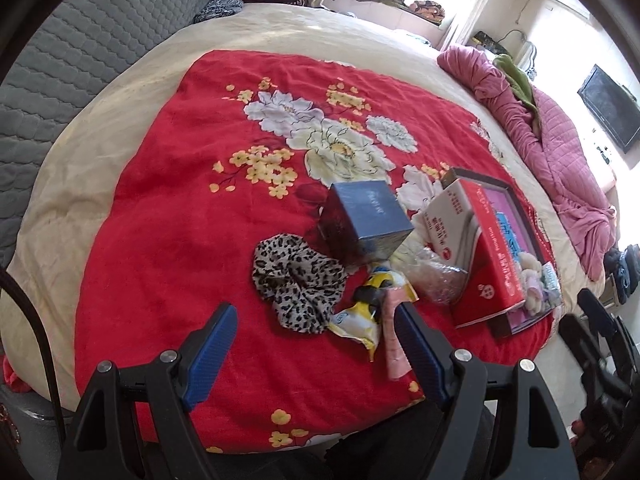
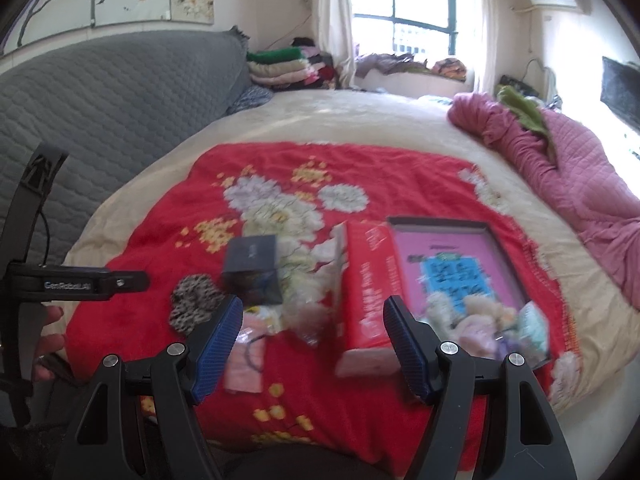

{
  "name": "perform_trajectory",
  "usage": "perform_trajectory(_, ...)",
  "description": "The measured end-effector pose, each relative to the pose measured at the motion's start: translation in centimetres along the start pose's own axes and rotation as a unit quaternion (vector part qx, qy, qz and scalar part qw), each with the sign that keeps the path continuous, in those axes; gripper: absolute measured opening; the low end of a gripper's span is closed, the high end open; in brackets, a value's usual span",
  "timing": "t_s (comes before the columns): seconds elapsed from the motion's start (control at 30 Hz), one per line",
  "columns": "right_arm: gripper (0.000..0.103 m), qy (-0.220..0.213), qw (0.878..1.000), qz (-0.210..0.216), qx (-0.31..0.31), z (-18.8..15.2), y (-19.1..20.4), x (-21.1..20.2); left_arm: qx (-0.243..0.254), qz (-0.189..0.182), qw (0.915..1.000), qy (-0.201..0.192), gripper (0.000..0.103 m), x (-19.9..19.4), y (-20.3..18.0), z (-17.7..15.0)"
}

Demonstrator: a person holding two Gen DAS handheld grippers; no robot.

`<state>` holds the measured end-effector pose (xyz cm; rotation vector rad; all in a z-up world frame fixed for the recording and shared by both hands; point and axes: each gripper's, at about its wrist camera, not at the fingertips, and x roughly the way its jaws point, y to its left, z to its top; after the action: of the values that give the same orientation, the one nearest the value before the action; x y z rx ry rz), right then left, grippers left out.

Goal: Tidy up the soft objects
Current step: 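Grasp the leopard-print scrunchie with the left gripper while the right grasps the pink mask pack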

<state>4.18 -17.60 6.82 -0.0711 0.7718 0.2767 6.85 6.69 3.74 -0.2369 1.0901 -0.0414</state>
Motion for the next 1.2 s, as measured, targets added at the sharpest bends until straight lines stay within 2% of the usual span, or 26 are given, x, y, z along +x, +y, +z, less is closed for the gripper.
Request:
perform_trajectory(0.4, 0.074, 0.095, 0.995, 0.039, -0.002, -3.3, 2.9, 6.6, -0.007, -0.001, 0.9993, 0.037, 0.08, 5.0, 1.3, -1.4)
perform_trajectory(0.63, 0.074, 0.151, 0.988, 0.043, 0.006, -5.2, 3.6, 10.5, -0.027, 0.003, 0.9983, 0.052, 0.08, 8.0, 3.2, -1.8)
perform_trajectory(0.93, 0.074, 0.179, 0.983, 0.044, 0.009, -6.0, 4.1, 14.0, -0.036, -0.006, 0.9982, 0.047, 0.08, 9.4, 4.0, -1.4)
perform_trajectory(1.1, 0.074, 0.184, 0.982, 0.044, 0.002, -6.2, 4.5, 15.3, -0.028, 0.004, 0.9987, 0.042, 0.081, 9.9, 4.0, -1.1)
perform_trajectory(1.2, 0.056, 0.184, 0.982, 0.049, 0.0, -6.2, 4.7, 16.0, -0.036, 0.003, 0.9982, 0.048, 0.081, 10.6, 4.3, -0.8)
